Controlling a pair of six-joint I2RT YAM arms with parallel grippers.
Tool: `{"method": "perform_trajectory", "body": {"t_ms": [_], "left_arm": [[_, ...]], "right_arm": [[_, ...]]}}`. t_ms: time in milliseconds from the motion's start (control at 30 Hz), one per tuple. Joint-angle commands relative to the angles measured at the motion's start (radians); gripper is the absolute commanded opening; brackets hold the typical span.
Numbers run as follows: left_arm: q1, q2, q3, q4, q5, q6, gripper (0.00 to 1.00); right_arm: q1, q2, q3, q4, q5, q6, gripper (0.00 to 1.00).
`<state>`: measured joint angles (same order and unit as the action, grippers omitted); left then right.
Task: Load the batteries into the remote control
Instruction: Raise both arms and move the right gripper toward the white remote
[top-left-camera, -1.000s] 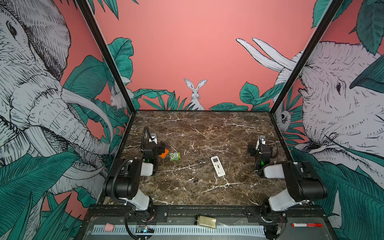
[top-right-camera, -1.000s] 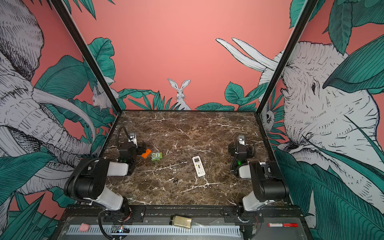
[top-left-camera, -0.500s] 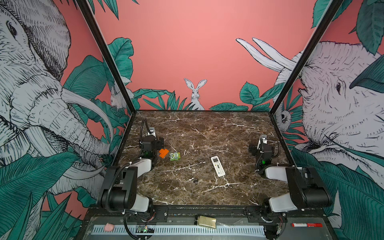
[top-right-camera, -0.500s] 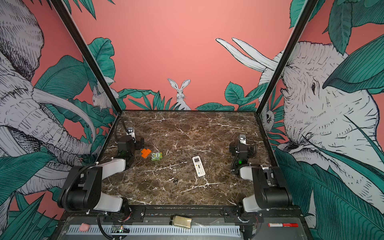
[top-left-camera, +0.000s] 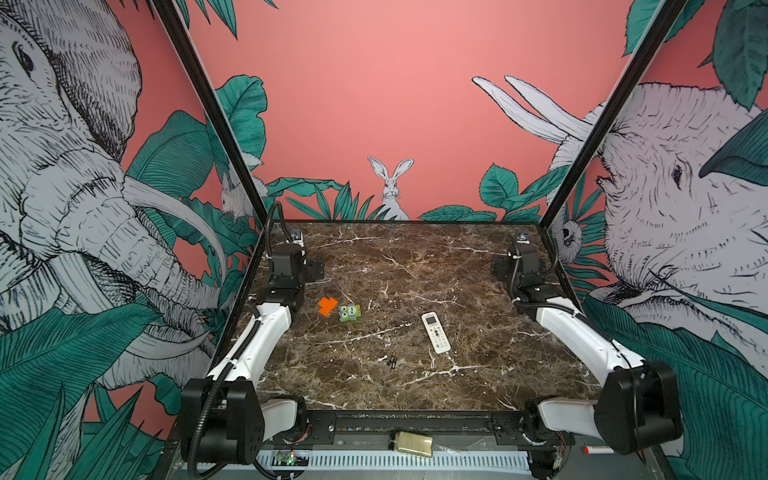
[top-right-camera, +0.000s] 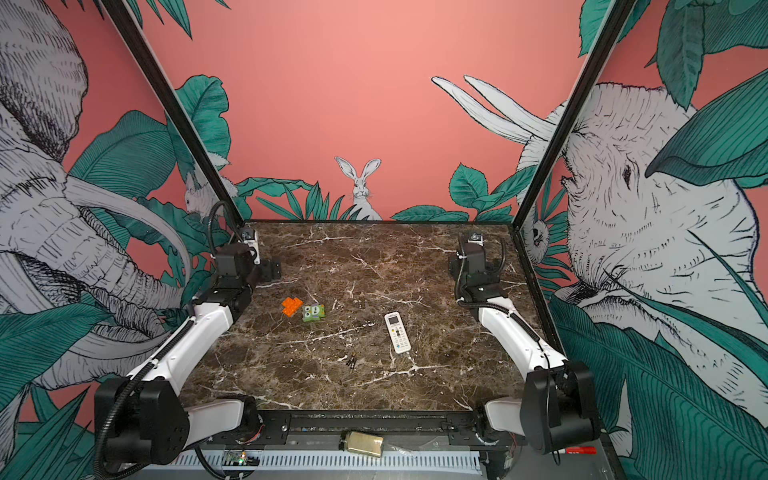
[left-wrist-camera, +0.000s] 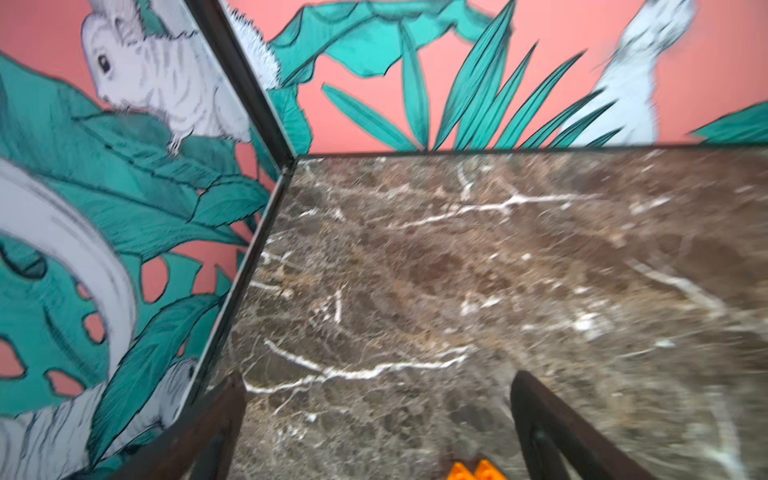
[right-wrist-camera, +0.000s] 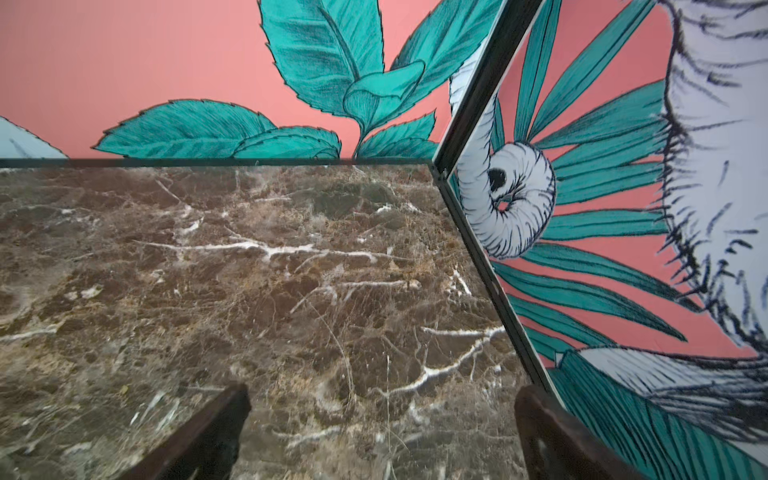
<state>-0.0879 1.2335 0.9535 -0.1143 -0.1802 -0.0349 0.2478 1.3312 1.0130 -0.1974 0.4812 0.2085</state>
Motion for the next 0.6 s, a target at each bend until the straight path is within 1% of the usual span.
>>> {"method": "perform_trajectory", "body": {"t_ms": [0,100,167,333,433,567], "left_arm": [[0.002,0.036,0.146,-0.272,0.140,-0.136,1.00],[-0.009,0.117,0.261,-0.383,0.287,-0.166,1.00],[-0.041,0.150,0.309,-0.427,0.299,-0.175,1.00],[-0.117,0.206,0.359,-0.491,0.304,-0.212,0.99],[-0.159,0.231,0.381,-0.519,0.372,-0.223,0.99],[-0.196,0.226,0.359,-0.533,0.449,-0.267,0.99]], "right_arm": [[0.038,0.047,0.111,-0.359,-0.073,0.163,0.99],[0.107,0.058,0.117,-0.374,-0.131,0.154,0.99],[0.142,0.080,0.140,-0.409,-0.169,0.142,0.99],[0.228,0.101,0.181,-0.470,-0.251,0.109,1.00],[0.263,0.108,0.201,-0.505,-0.303,0.098,1.00],[0.298,0.117,0.212,-0.555,-0.370,0.092,1.00]]}}
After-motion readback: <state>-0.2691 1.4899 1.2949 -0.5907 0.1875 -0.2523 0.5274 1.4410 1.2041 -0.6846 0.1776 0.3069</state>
